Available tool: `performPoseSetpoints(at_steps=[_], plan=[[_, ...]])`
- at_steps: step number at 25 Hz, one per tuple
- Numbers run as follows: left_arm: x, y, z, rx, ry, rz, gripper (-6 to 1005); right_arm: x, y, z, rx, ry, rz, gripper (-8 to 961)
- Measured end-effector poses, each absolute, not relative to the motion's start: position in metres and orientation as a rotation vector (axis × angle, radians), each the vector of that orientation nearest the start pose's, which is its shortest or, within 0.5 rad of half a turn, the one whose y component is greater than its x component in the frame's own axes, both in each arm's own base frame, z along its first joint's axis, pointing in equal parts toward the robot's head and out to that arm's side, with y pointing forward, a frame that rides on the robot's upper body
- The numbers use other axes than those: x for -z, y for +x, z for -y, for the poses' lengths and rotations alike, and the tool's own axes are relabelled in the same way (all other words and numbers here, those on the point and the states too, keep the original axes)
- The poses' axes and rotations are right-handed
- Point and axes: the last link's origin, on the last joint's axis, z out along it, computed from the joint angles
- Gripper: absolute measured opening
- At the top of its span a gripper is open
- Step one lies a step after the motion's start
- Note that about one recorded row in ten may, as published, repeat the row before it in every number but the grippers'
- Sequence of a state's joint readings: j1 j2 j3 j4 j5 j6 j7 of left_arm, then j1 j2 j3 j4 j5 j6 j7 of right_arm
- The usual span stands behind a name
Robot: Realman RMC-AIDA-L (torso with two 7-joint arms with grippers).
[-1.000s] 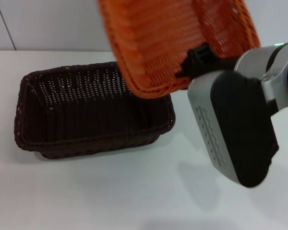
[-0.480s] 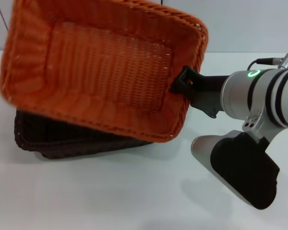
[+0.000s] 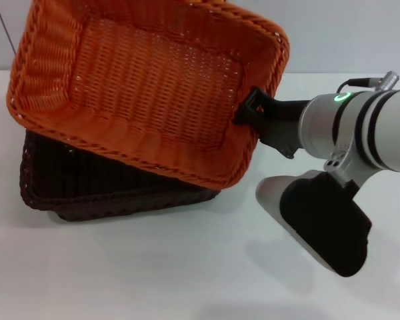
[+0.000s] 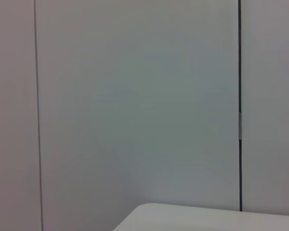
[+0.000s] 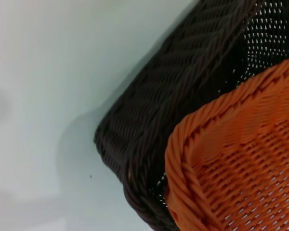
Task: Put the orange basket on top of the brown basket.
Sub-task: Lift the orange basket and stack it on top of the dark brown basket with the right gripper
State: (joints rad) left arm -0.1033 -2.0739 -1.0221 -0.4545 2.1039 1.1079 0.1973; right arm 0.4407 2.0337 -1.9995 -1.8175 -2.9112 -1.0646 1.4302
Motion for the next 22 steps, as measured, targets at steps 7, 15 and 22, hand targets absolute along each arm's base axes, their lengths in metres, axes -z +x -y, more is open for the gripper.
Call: performPoseSetpoints(at_steps=[7, 15, 22], plan=[[-0.011, -0.390, -0.252, 0.439, -1.216, 0.679, 766, 0.037, 0.085, -0.322, 0.781, -2.067, 1.514, 255], [-0.010, -0.388, -0.255, 0.448, -1.224, 0.674, 766, 0.034, 0.079, -0.298, 0.712, -2.080, 1.503, 376], [-0.010, -0.387, -0.255, 0.448, -1.234, 0.666, 766, 0.048, 0.076, -0.249, 0.612, -2.178, 1.519, 650]])
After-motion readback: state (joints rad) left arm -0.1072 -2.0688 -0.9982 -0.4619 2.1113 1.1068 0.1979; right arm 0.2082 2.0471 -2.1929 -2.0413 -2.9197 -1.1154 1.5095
